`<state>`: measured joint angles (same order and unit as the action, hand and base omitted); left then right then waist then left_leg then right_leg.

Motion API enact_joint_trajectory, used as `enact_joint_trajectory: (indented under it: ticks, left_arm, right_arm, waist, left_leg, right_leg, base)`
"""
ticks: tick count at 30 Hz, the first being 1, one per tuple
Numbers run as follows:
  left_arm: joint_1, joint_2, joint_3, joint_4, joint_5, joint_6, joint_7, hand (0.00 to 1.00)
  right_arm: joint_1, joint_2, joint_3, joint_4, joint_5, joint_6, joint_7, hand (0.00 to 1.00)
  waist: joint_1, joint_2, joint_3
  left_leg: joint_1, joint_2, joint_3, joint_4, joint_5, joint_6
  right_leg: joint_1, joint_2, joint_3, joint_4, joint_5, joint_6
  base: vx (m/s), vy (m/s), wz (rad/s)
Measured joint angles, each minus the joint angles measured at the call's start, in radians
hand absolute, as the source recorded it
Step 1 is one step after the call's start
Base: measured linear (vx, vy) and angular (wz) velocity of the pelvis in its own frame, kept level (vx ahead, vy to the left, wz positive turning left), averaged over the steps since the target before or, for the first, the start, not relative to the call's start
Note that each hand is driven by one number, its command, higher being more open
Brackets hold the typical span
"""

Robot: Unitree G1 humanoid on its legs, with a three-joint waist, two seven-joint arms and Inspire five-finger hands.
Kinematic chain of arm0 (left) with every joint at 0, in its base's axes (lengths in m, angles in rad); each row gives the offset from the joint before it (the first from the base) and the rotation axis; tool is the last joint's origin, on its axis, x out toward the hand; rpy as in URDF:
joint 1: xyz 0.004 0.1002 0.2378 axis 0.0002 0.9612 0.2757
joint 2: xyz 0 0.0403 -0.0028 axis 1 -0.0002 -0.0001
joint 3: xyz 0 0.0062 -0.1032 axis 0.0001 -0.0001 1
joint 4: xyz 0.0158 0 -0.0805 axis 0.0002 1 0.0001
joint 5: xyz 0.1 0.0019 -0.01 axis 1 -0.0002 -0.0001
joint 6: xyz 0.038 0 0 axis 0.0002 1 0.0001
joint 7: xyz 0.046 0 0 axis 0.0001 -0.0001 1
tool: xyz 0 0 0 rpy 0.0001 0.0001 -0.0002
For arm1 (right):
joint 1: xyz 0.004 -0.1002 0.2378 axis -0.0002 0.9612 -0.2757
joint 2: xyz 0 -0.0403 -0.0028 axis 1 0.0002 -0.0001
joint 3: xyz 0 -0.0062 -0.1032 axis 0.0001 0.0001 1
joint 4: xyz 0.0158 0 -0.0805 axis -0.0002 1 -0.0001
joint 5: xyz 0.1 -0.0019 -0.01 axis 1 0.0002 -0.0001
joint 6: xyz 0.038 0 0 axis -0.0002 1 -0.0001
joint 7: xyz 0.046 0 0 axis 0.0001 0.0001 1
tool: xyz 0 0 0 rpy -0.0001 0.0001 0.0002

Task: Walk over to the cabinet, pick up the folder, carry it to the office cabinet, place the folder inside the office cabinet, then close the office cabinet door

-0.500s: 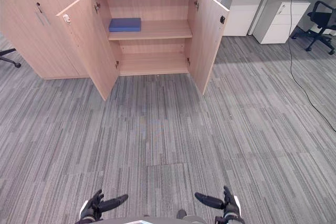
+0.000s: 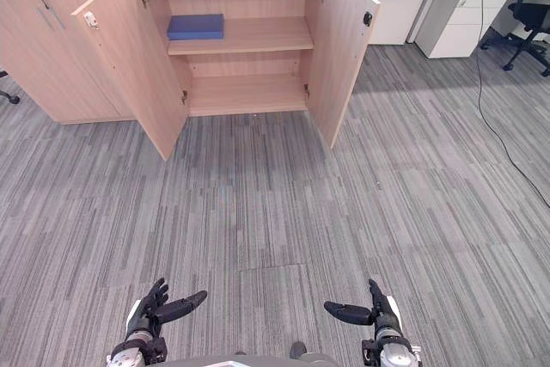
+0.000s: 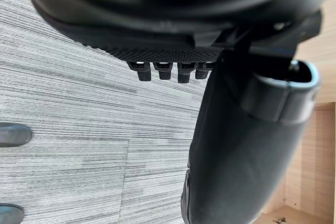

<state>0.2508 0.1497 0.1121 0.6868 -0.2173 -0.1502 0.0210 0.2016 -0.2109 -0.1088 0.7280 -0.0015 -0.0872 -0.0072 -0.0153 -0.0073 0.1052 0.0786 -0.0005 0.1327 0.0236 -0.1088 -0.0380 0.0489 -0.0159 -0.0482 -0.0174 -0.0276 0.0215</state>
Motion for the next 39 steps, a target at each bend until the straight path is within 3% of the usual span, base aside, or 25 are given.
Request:
enact_joint_trajectory:
  ticks: [7, 11, 12, 13, 14, 16, 17, 19, 20, 21, 22, 23, 24, 26, 27, 28, 29, 31, 33, 34, 35, 36, 37, 38, 39]
  left_arm:
    - [0.008, -0.004, 0.001, -0.059, -0.008, 0.0, 0.012, 1.0]
    - [0.008, -0.012, 0.019, -0.074, -0.039, 0.001, 0.028, 1.0]
    - [0.007, -0.011, 0.018, -0.075, -0.039, 0.001, 0.029, 1.0]
    - [-0.002, -0.006, 0.017, -0.092, -0.039, 0.001, 0.035, 1.0]
    - [-0.007, 0.008, 0.014, -0.098, -0.039, 0.0, 0.041, 1.0]
    - [-0.014, 0.027, 0.008, -0.097, -0.039, 0.001, 0.047, 1.0]
    - [-0.038, 0.034, 0.008, -0.094, -0.04, 0.001, 0.05, 1.0]
    - [-0.079, 0.03, 0.004, -0.087, -0.04, 0.0, 0.059, 1.0]
    - [-0.098, 0.035, -0.007, -0.086, -0.04, -0.004, 0.063, 1.0]
    - [-0.101, 0.035, -0.012, -0.084, -0.04, -0.005, 0.064, 1.0]
    - [-0.102, 0.031, -0.016, -0.076, -0.039, -0.006, 0.063, 1.0]
    - [-0.116, 0.025, -0.022, -0.061, -0.038, -0.007, 0.06, 1.0]
    - [-0.124, 0.023, -0.026, -0.053, -0.037, -0.006, 0.056, 1.0]
    - [-0.122, 0.001, -0.029, -0.039, -0.037, -0.006, 0.052, 1.0]
    - [-0.114, -0.007, -0.026, -0.042, -0.037, -0.007, 0.042, 1.0]
    - [-0.115, -0.006, -0.026, -0.044, -0.037, -0.008, 0.039, 1.0]
    - [-0.117, -0.008, -0.026, -0.048, -0.037, -0.007, 0.038, 1.0]
    - [-0.118, -0.009, -0.029, -0.062, -0.037, -0.008, 0.032, 1.0]
    - [-0.117, -0.009, -0.029, -0.061, -0.037, -0.006, 0.023, 1.0]
    - [-0.115, -0.01, -0.03, -0.06, -0.037, -0.005, 0.022, 1.0]
    - [-0.109, -0.017, -0.03, -0.057, -0.037, -0.003, 0.023, 1.0]
    - [-0.104, -0.02, -0.031, -0.058, -0.037, -0.003, 0.023, 1.0]
    - [-0.099, -0.013, -0.028, -0.052, -0.037, -0.003, 0.026, 1.0]
    - [-0.11, -0.006, -0.019, -0.039, -0.037, 0.0, 0.033, 1.0]
    - [-0.117, -0.005, -0.013, -0.041, -0.037, 0.0, 0.037, 1.0]
  right_arm:
    - [-0.056, -0.007, 0.001, 0.0, 0.01, 0.005, -0.009, 1.0]
    - [-0.079, -0.005, 0.007, 0.002, 0.021, 0.007, -0.022, 1.0]
    - [-0.083, -0.003, 0.008, 0.001, 0.021, 0.006, -0.023, 1.0]
    - [-0.088, 0.003, 0.015, -0.003, 0.021, 0.007, -0.025, 1.0]
    - [-0.083, 0.01, 0.03, -0.004, 0.021, 0.008, -0.025, 1.0]
    - [-0.075, 0.017, 0.044, -0.006, 0.022, 0.008, -0.024, 1.0]
    - [-0.084, 0.014, 0.048, -0.008, 0.028, 0.008, -0.024, 1.0]
    - [-0.096, 0.001, 0.048, -0.009, 0.041, 0.008, -0.025, 1.0]
    - [-0.098, -0.004, 0.048, -0.011, 0.043, 0.008, -0.027, 1.0]
    - [-0.094, -0.005, 0.049, -0.014, 0.043, 0.008, -0.028, 1.0]
    - [-0.08, -0.009, 0.049, -0.017, 0.043, 0.008, -0.031, 1.0]
    - [-0.099, -0.009, 0.047, -0.02, 0.042, 0.015, -0.035, 1.0]
    - [-0.1, -0.007, 0.047, -0.029, 0.042, 0.015, -0.034, 1.0]
    - [-0.103, -0.009, 0.051, -0.036, 0.042, 0.014, -0.033, 1.0]
    - [-0.106, -0.005, 0.061, -0.034, 0.044, 0.014, -0.036, 1.0]
    - [-0.112, 0.003, 0.07, -0.035, 0.045, 0.014, -0.039, 1.0]
    - [-0.114, 0.016, 0.073, -0.045, 0.052, 0.008, -0.04, 1.0]
    - [-0.118, 0.026, 0.073, -0.063, 0.062, -0.005, -0.04, 1.0]
    - [-0.146, 0.021, 0.069, -0.045, 0.082, -0.01, -0.04, 1.0]
    - [-0.155, 0.021, 0.064, -0.036, 0.083, -0.009, -0.04, 1.0]
    - [-0.156, 0.022, 0.042, -0.013, 0.085, -0.009, -0.044, 1.0]
    - [-0.154, 0.02, 0.033, -0.003, 0.087, -0.009, -0.046, 1.0]
    - [-0.156, 0.022, 0.034, 0.026, 0.087, -0.005, -0.056, 1.0]
    - [-0.155, 0.036, 0.035, 0.041, 0.087, -0.001, -0.056, 1.0]
    - [-0.151, 0.037, 0.034, 0.041, 0.087, -0.002, -0.056, 1.0]
  waist:
    - [0.013, 0.016, 0.021]
    - [0.025, 0.013, 0.03]
    - [0.025, 0.014, 0.035]
    - [0.018, 0.012, 0.056]
    - [0.011, 0.005, 0.074]
    - [0.004, 0.01, 0.086]
    - [-0.007, 0.009, 0.103]
    - [-0.028, 0.048, 0.132]
    - [-0.036, 0.054, 0.139]
    - [-0.038, 0.052, 0.139]
    - [-0.053, 0.053, 0.14]
    - [-0.055, 0.069, 0.142]
    - [-0.056, 0.065, 0.143]
    - [-0.053, 0.06, 0.153]
    - [-0.043, 0.052, 0.174]
    - [-0.027, 0.054, 0.182]
    - [-0.008, 0.036, 0.188]
    - [0.018, 0.017, 0.189]
    - [0.04, 0.007, 0.193]
    - [0.042, 0.004, 0.195]
    - [0.051, 0.007, 0.193]
    - [0.059, 0.019, 0.186]
    - [0.078, 0.012, 0.179]
    - [0.07, -0.02, 0.16]
    - [0.064, -0.027, 0.155]
  left_leg:
    - [-0.116, 0.019, 0.029, 0.157, -0.099, 0.041]
    - [-0.134, -0.003, 0.05, 0.228, -0.173, 0.068]
    - [-0.126, -0.008, 0.048, 0.227, -0.18, 0.072]
    - [-0.093, -0.014, 0.034, 0.224, -0.198, 0.09]
    - [-0.058, -0.021, 0.019, 0.224, -0.214, 0.097]
    - [-0.013, -0.018, -0.002, 0.209, -0.238, 0.097]
    - [0.029, -0.006, -0.025, 0.178, -0.239, 0.097]
    - [0.071, 0.04, -0.061, 0.129, -0.237, 0.093]
    - [0.105, 0.059, -0.076, 0.103, -0.229, 0.071]
    - [0.125, 0.064, -0.079, 0.101, -0.235, 0.04]
    - [0.16, 0.084, -0.1, 0.12, -0.254, 0.006]
    - [0.135, 0.105, -0.095, 0.204, -0.23, -0.042]
    - [0.11, 0.106, -0.088, 0.274, -0.201, -0.075]
    - [0.0, 0.13, -0.06, 0.606, -0.003, -0.085]
    - [-0.09, 0.182, -0.033, 0.861, 0.003, -0.075]
    - [-0.153, 0.215, -0.002, 1.01, -0.047, -0.041]
    - [-0.243, 0.238, 0.04, 1.087, -0.089, -0.012]
    - [-0.374, 0.236, 0.095, 1.024, -0.133, 0.006]
    - [-0.493, 0.185, 0.109, 0.737, -0.139, -0.002]
    - [-0.505, 0.163, 0.102, 0.63, -0.123, -0.009]
    - [-0.503, 0.121, 0.073, 0.373, -0.043, -0.023]
    - [-0.5, 0.113, 0.055, 0.262, 0.013, -0.025]
    - [-0.486, 0.099, 0.038, 0.253, 0.18, 0.016]
    - [-0.501, 0.065, 0.039, 0.291, 0.149, 0.062]
    - [-0.509, 0.053, 0.041, 0.316, 0.134, 0.076]
  right_leg:
    - [-0.088, 0.005, 0.029, 0.073, -0.041, 0.019]
    - [-0.233, -0.03, 0.028, 0.401, -0.191, 0.059]
    - [-0.261, -0.04, 0.013, 0.476, -0.203, 0.07]
    - [-0.341, -0.064, -0.02, 0.672, -0.202, 0.073]
    - [-0.392, -0.082, -0.051, 0.791, -0.239, 0.063]
    - [-0.453, -0.088, -0.087, 0.792, -0.277, 0.038]
    - [-0.496, -0.082, -0.108, 0.745, -0.274, 0.031]
    - [-0.545, -0.051, -0.145, 0.599, -0.232, 0.02]
    - [-0.574, -0.032, -0.148, 0.414, -0.116, 0.022]
    - [-0.577, -0.029, -0.144, 0.364, -0.039, 0.009]
    - [-0.563, -0.035, -0.145, 0.396, 0.1, -0.039]
    - [-0.572, -0.033, -0.169, 0.491, 0.021, -0.056]
    - [-0.561, -0.038, -0.172, 0.509, -0.011, -0.055]
    - [-0.445, -0.032, -0.174, 0.474, -0.075, -0.062]
    - [-0.325, -0.01, -0.174, 0.409, -0.094, -0.071]
    - [-0.239, 0.007, -0.169, 0.358, -0.101, -0.082]
    - [-0.142, 0.014, -0.159, 0.289, -0.105, -0.088]
    - [-0.039, 0.013, -0.132, 0.188, -0.108, -0.085]
    - [0.052, -0.014, -0.094, 0.126, -0.142, -0.044]
    - [0.075, -0.026, -0.084, 0.116, -0.153, -0.034]
    - [0.124, -0.042, -0.065, 0.091, -0.169, -0.023]
    - [0.142, -0.039, -0.051, 0.078, -0.173, -0.02]
    - [0.172, -0.048, -0.009, 0.071, -0.196, -0.004]
    - [0.162, -0.09, -0.002, 0.102, -0.203, -0.004]
    - [0.144, -0.106, 0.005, 0.146, -0.204, -0.002]
  base:
    - [0.0, 0.016, -0.14]
    - [0.11, 0.071, -0.13]
    - [0.17, 0.092, 0.08]
    - [0.21, 0.076, 0.25]
    - [0.25, 0.061, 0.28]
    - [0.4, 0.018, 0.35]
    - [0.52, -0.039, 0.48]
    - [0.51, -0.094, 0.71]
    - [0.58, -0.116, 0.72]
    - [0.78, -0.174, 0.76]
    - [0.69, -0.198, 0.5]
    - [0.68, -0.206, 0.46]
    - [0.65, -0.226, 0.24]
    - [0.62, -0.205, 0.14]
    - [0.68, -0.179, -0.03]
    - [0.78, -0.184, -0.11]
    - [0.73, -0.134, -0.21]
    - [0.59, -0.056, -0.31]
    - [0.58, 0.041, -0.47]
    - [0.61, 0.122, -0.47]
    - [0.52, 0.148, -0.44]
    - [0.68, 0.247, -0.77]
    - [0.67, 0.289, -0.53]
    - [0.65, 0.289, -0.32]
    - [0.65, 0.285, 0.05]
